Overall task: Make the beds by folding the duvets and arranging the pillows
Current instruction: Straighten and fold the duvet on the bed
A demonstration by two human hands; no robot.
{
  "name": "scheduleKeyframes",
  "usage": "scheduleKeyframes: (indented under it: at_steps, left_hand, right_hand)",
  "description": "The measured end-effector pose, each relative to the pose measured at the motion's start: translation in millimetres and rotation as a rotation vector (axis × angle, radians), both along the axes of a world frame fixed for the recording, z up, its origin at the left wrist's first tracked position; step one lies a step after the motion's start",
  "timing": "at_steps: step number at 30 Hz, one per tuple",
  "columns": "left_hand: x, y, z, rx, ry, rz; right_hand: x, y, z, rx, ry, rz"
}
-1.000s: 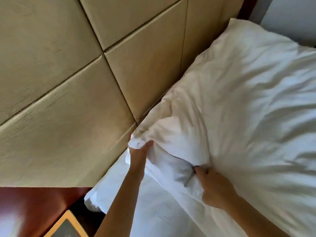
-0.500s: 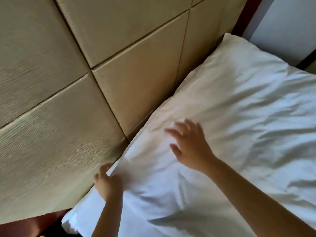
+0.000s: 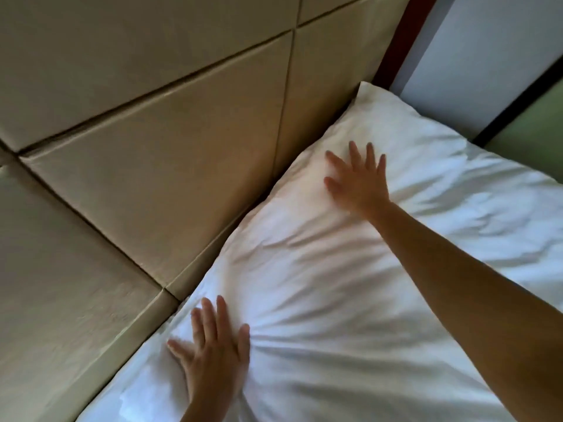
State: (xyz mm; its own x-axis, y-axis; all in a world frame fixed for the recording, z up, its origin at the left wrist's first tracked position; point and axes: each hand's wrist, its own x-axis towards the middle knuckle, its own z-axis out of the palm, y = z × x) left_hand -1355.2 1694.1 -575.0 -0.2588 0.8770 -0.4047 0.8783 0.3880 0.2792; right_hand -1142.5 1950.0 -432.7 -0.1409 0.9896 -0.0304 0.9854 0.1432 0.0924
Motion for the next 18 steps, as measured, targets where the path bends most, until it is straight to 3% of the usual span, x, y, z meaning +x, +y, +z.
scheduleKeyframes:
  at_steps: [2, 4, 7, 9, 12, 13, 15, 18]
  left_hand:
    - [2, 9, -4, -0.039, 0.044, -0.022]
    - [3, 13, -10, -0.052, 0.065, -0.008]
    - [3, 18, -7, -0.069, 0.073, -0.007]
    - [4, 17, -4, -0.054, 0.080, -0.006]
    - [1, 9, 0, -0.022, 0.131, -0.005]
    - [1, 6, 1, -0.011, 0.140, -0.008]
    - [8, 2, 13, -0.012, 0.157, 0.015]
    - [46, 0, 48, 0.121, 0.236, -0.055]
  right_hand:
    - [21, 11, -16, -0.217, -0.004, -0.144]
    - [15, 0, -33, -0.312, 0.054, -0.103]
    - [-17, -45, -43, -0.392, 0.147, 0.170]
    - [-32, -95, -42, -0.445, 0.108, 0.381]
    - [-28, -192, -58, -0.342, 0.012, 0.672]
    - [-13, -223, -67, -0.298, 0.013, 0.673]
    - [39, -272, -80, -0.239, 0.036, 0.493]
    - [147, -327, -78, -0.099, 0.126, -0.046]
